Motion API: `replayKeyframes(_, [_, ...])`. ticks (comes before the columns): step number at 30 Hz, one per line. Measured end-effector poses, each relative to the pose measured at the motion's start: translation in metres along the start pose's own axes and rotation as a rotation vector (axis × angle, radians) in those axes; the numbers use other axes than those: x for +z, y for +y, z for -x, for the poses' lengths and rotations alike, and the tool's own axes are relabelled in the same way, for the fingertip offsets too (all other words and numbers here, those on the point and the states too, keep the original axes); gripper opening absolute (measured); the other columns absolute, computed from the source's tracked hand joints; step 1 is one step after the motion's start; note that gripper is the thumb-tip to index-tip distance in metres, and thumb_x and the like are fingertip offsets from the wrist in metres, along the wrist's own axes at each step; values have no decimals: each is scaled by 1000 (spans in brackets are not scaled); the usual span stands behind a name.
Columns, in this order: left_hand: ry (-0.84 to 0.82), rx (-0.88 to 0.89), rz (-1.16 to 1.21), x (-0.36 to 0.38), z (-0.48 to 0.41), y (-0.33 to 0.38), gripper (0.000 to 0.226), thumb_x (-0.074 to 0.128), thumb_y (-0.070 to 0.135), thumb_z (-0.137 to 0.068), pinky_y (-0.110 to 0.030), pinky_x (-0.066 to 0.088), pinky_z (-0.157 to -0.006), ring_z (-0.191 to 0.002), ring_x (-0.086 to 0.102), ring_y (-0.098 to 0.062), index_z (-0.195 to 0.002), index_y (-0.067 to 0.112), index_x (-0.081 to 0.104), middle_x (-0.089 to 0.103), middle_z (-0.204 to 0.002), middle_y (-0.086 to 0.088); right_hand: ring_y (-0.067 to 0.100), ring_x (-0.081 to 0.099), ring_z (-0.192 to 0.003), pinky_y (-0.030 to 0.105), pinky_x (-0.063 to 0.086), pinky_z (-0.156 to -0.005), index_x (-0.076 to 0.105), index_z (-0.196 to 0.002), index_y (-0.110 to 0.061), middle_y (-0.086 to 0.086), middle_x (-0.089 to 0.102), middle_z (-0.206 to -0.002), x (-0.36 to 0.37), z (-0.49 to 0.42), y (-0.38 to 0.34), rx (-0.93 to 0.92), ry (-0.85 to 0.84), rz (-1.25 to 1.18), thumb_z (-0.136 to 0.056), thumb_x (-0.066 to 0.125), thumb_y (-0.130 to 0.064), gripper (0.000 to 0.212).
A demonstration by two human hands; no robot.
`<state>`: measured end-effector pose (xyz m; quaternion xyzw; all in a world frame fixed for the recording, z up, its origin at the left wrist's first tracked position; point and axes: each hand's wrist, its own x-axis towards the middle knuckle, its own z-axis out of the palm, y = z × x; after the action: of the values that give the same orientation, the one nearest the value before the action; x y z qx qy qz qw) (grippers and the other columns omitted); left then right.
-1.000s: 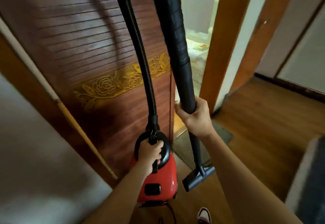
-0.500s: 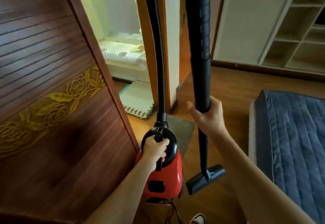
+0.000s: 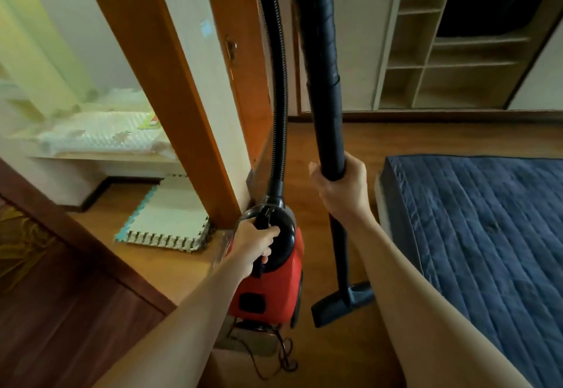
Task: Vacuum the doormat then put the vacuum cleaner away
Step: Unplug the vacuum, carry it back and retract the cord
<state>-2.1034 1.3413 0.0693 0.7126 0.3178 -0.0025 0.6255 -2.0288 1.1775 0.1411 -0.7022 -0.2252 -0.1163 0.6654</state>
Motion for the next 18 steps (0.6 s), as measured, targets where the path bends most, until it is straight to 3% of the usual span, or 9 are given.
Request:
replayKeyframes(3, [-15, 18, -8, 15, -39, 24, 19, 61, 2, -87, -26, 28, -39, -36, 30, -14, -77, 14, 51, 39, -46, 4, 20, 50, -48, 26, 46, -45, 51, -71, -20, -1, 52, -59, -6, -36, 13, 6, 58, 9, -88, 71, -4, 31])
replayKeyframes(6, [-32, 23, -22, 27, -85, 44, 19, 61, 2, -86, -27, 27, -40, -35, 29, -14, -76, 13, 51, 38, -45, 3, 6, 48, -47, 17, 43, -47, 50, -69, -24, -9, 51, -57, -7, -72, 34, 30, 101, 20, -88, 71, -2, 36])
replayKeyframes(18, [-202, 26, -43, 58, -316, 131, 16, 63, 6, -87, -26, 28, -39, -35, 30, -13, -76, 12, 53, 40, -46, 4, 5, 47, -46, 17, 42, -46, 50, -68, -26, -12, 51, -52, 40, -266, 150, 83, 197, 138, -88, 72, -5, 37])
